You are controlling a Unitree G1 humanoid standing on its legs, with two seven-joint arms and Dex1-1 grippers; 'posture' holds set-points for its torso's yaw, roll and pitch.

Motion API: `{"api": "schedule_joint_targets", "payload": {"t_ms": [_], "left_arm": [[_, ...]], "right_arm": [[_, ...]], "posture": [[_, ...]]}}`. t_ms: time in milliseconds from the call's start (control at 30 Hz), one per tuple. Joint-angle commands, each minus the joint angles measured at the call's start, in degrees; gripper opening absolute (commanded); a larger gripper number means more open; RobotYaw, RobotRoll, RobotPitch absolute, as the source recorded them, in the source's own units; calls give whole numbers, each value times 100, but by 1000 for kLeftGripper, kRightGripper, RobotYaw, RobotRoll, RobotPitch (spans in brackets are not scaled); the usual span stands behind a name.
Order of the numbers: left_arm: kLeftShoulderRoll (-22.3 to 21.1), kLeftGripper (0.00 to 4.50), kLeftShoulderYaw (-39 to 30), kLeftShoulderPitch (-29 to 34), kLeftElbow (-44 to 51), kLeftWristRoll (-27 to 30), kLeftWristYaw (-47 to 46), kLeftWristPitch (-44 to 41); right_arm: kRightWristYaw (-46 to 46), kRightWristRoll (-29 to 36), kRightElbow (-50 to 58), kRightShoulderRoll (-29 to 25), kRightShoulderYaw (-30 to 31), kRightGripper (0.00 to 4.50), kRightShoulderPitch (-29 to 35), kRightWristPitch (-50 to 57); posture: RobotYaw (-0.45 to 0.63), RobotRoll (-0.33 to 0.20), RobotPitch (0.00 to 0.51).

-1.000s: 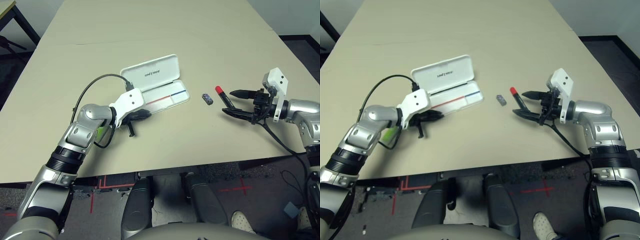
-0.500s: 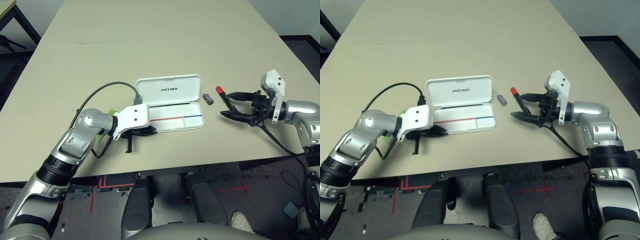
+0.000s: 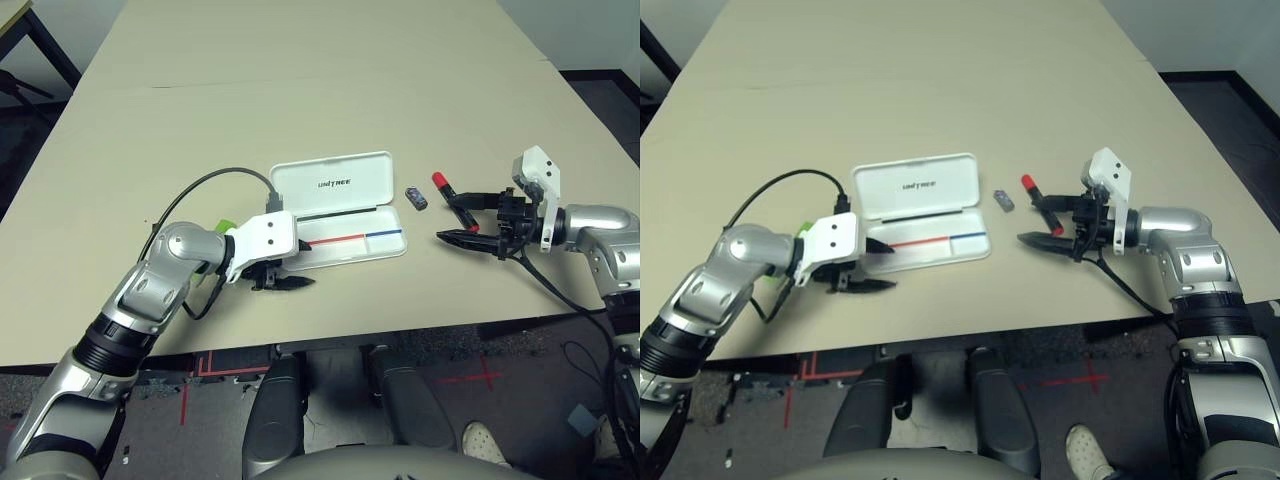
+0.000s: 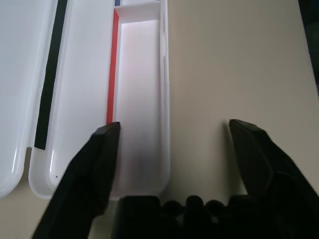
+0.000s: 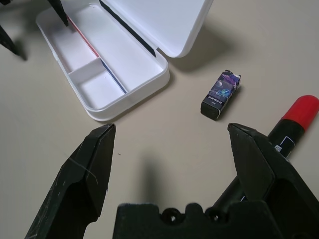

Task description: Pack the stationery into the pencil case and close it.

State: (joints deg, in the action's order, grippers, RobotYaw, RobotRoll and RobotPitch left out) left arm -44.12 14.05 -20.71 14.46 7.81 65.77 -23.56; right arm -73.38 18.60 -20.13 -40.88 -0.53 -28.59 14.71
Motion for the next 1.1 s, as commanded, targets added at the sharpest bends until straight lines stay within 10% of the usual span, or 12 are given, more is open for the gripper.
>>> {"api": "schedule_joint_targets", "payload": {"t_ms": [33, 633, 1100], "left_arm": [[-171, 4465, -192, 160, 360, 280, 74, -232], [-742, 4465, -1095, 322, 806, 1006, -14, -398], [-720, 4465, -1064, 253, 715, 860, -37, -57]], "right_arm": [[-63, -75, -63, 9, 82, 4500, -5, -77], [1563, 509, 476, 282, -998, 4500, 130, 737], [3377, -10, 856, 592, -612, 4500, 50, 2105]], "posture": [[-12, 0, 208], [4, 0, 210], [14, 0, 204]]}}
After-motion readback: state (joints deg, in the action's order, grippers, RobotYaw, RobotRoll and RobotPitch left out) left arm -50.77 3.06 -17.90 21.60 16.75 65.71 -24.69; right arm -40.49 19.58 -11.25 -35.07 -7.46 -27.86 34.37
